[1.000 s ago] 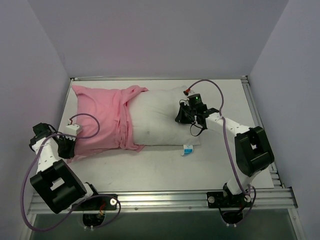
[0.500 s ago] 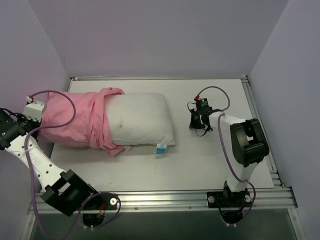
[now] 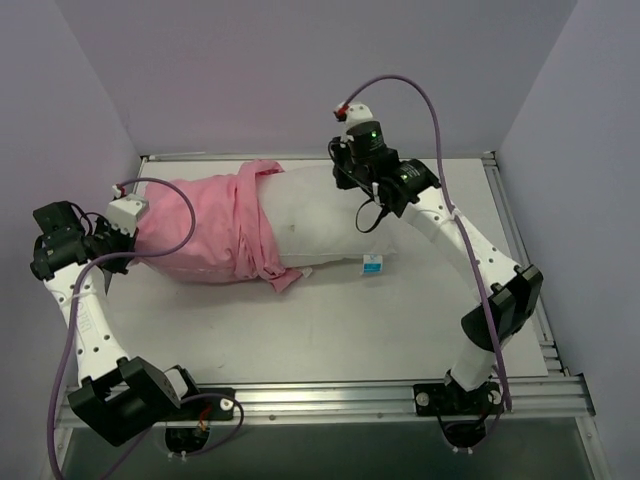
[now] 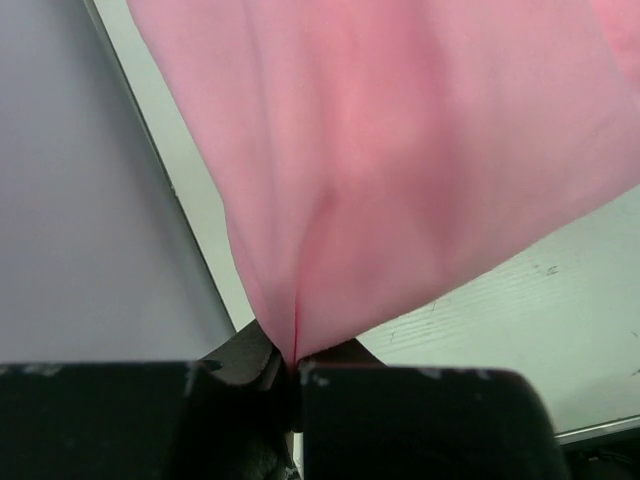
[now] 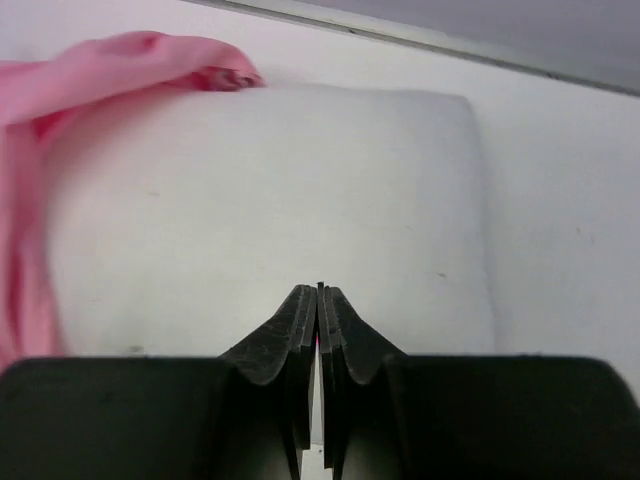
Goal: Remove the pillowcase from the pillow
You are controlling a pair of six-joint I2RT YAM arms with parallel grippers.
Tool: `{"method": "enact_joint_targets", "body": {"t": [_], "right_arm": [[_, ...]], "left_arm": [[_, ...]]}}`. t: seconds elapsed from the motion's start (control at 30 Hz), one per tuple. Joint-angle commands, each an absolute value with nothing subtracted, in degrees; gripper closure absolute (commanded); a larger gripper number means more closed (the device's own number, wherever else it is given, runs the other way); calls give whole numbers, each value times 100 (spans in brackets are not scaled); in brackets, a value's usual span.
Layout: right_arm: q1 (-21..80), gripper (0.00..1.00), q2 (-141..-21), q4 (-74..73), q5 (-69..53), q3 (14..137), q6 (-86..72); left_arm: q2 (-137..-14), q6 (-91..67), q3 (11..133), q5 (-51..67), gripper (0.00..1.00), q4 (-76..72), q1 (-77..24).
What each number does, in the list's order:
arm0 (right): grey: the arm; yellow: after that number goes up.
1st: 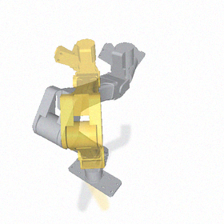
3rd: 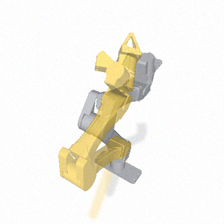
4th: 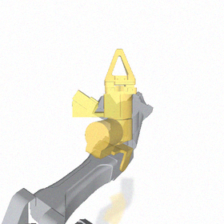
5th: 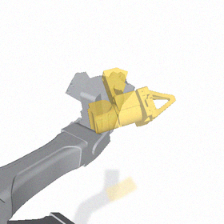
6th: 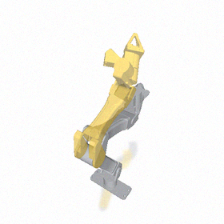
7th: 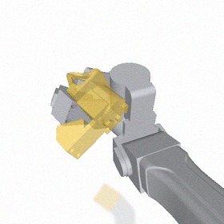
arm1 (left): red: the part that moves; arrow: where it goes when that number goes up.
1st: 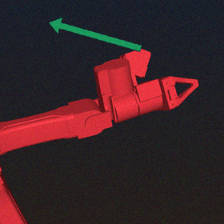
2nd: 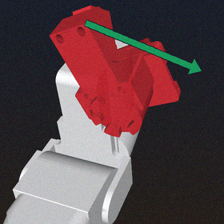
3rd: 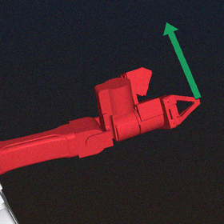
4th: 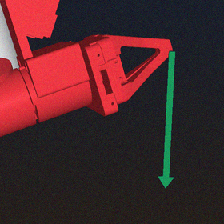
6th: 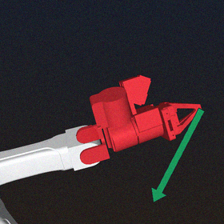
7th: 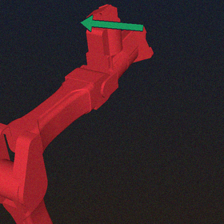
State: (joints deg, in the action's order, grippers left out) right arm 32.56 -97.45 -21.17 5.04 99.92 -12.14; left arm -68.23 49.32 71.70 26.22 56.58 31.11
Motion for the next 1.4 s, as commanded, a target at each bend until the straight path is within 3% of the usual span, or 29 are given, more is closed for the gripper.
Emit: {"method": "enact_joint_targets", "body": {"t": [0.0, 0.1, 0.23, 0.4, 0.47, 0.57, 0.93, 1.23, 1.37], "right_arm": [[3804, 93, -10395, -2708, 519, 10641, -810], [4025, 89, -11097, -2610, 281, 11099, -782], [4096, 100, -12346, -2961, 386, 11952, -905], [4078, 100, -13657, -3149, 465, 11060, -1168], [3974, 100, -13597, -2674, 501, 9799, -1493], [3815, 100, -13412, -2110, 650, 8837, -1775], [3331, 100, -13535, -1864, 879, 7666, -1714], [2690, 100, -12991, -1424, 396, 6935, -1828], [2418, 100, -12832, -1660, 483, 7004, -1671]], "left_arm": [[-6654, 4772, 7251, 2971, 98, 5546, 3076], [-6610, 4808, 7129, 3041, 98, 5669, 3006], [-6592, 4694, 6926, 3120, 98, 5687, 2857], [-6557, 4202, 7039, 3207, 98, 5573, 2733], [-6557, 3748, 7539, 3287, 98, 5494, 2725], [-6600, 2730, 8680, 3637, 98, 5116, 2725], [-7312, -403, 12548, 4535, 98, 3454, 1987], [-8674, 387, 15737, 2260, 98, 3894, 2240], [-8649, 203, 15479, 1741, 98, 3114, 2391]]}}
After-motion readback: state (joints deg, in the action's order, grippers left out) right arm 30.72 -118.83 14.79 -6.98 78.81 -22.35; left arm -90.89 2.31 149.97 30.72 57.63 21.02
